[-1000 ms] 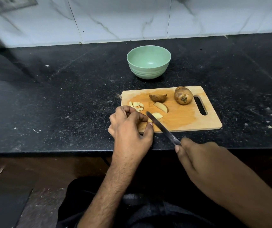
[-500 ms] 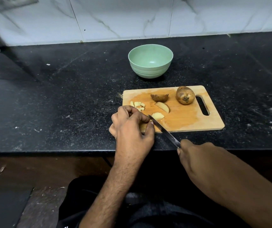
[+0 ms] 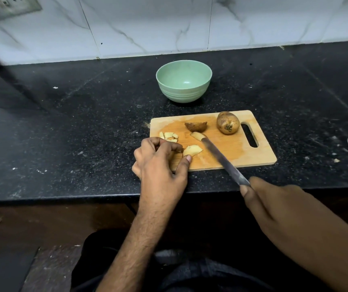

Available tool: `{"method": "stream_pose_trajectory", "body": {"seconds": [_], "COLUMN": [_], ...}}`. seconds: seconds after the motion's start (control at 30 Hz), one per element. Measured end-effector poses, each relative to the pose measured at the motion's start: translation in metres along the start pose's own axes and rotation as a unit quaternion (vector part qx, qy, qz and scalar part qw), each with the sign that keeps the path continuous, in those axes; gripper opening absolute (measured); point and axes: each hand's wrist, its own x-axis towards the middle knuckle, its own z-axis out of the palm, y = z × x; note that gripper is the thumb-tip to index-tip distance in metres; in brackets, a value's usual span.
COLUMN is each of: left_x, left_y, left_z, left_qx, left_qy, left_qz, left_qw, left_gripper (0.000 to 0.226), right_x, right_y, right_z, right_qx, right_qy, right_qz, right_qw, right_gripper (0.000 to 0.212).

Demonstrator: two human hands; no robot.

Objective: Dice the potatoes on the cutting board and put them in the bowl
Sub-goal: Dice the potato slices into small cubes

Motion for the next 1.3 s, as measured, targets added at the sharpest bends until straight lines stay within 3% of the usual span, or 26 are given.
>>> {"method": "stream_pose_trajectory", "body": {"seconds": [0.2,0.47,0.93,1.1,1.3], "left_x": [0.004,0.028,0.041,0.04,0.039], "left_y": [0.003,0.002,-0.011,-0.012,-0.012], "left_z": [0.0,-0.008,-0.008,-0.007,-0.009], "left_qx": [0.031,0.066,0.057,0.026,0.014], "left_qy": [-0.034,-0.075,-0.048,-0.036,-0.051], "left_qz": [0.025,0.028,0.026,0.03,0.032], "left_qw": [0.999,0.995,0.997,0.999,0.998], "left_gripper": [0.039,0.03,0.019,0.016,0.041], "right_x": [0.014,0.023,0.042,0.037,0.039], "right_y": [0.002,-0.007,-0.021,-0.022,-0.018], "right_z": [0.018,0.026,0.027,0.025,0.025], "right_qx": [0.022,0.024,0.029,0.017,0.012], "right_qy": [0.024,0.031,0.065,0.039,0.065], "right_qz": [0.006,-0.008,-0.027,-0.028,-0.009], "right_qw": [0.999,0.999,0.997,0.999,0.998], "right_gripper": [0.034,0.034,0.027,0.031,0.029]}}
